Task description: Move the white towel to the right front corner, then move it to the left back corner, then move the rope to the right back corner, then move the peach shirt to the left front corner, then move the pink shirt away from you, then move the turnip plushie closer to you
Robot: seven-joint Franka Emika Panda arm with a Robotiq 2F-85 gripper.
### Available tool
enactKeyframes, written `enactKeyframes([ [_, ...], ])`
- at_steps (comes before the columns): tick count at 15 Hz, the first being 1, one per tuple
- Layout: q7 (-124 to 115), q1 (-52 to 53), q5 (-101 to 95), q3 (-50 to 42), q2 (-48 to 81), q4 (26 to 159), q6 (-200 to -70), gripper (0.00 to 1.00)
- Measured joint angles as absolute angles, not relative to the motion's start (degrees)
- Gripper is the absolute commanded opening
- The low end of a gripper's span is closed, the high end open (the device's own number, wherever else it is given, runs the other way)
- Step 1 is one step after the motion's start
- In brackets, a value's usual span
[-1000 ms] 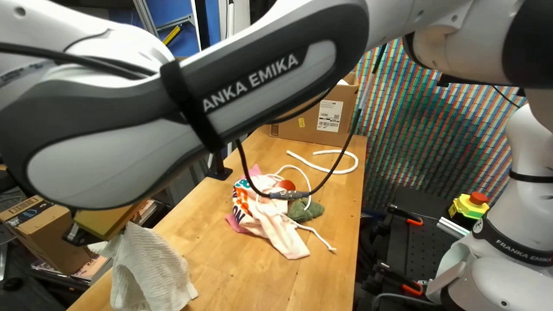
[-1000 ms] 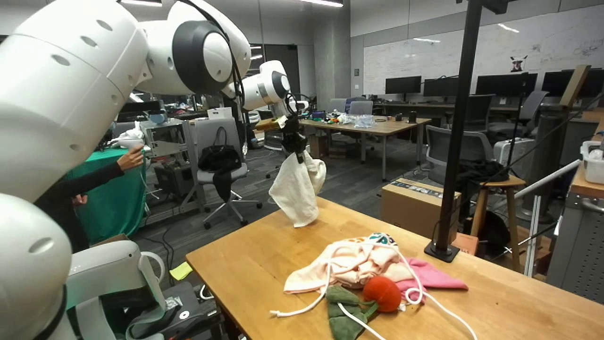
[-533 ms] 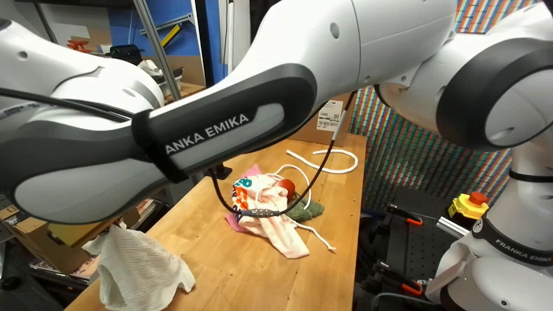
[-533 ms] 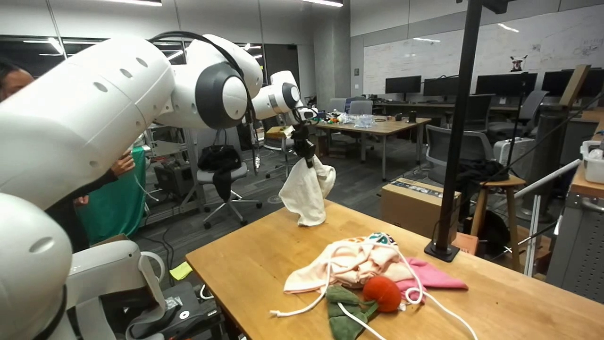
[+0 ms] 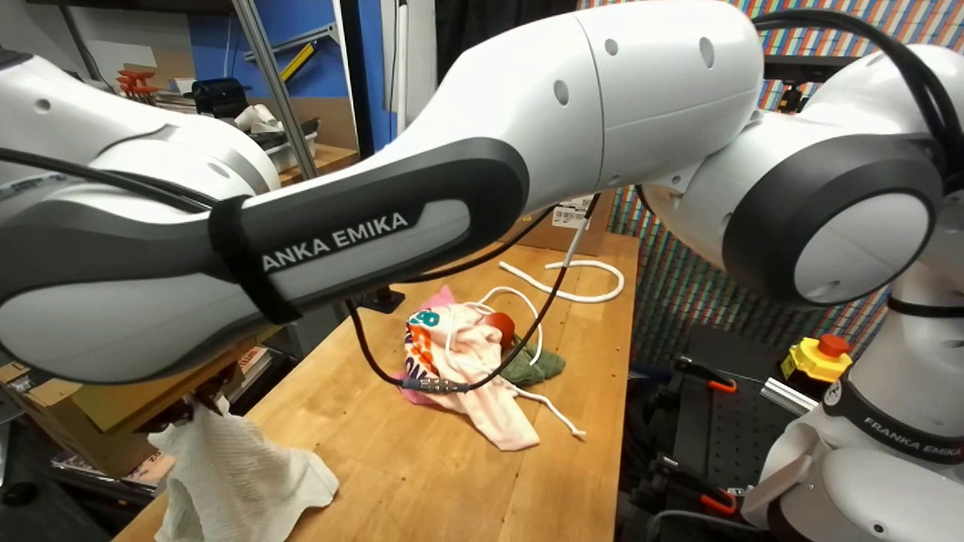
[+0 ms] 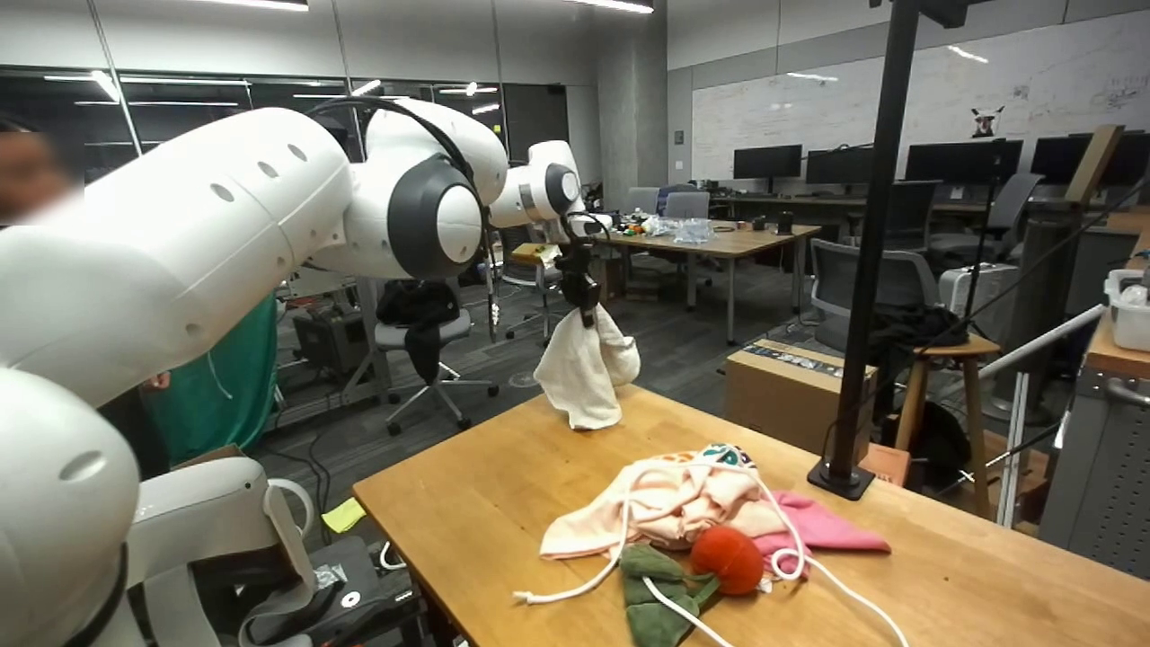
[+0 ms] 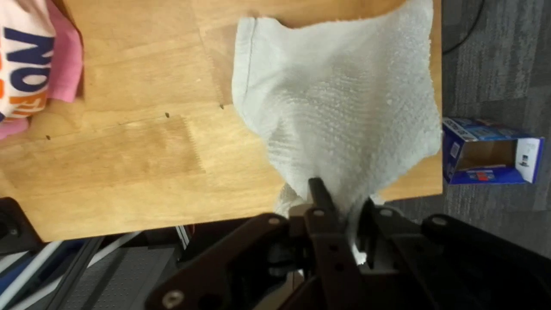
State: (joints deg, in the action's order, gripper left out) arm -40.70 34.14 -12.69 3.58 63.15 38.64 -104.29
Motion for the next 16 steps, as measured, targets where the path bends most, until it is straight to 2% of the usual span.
enactKeyframes([
  [6, -34.67, 34.51, -12.48, 3.57, 63.07, 36.31, -84.72, 0.95],
  [7, -34.02, 34.42, -12.49, 3.57, 63.05, 36.22, -83.10, 0.99],
  [16, -32.62, 30.79, -12.37, 3.76, 62.41, 36.30, -80.12, 1.00],
])
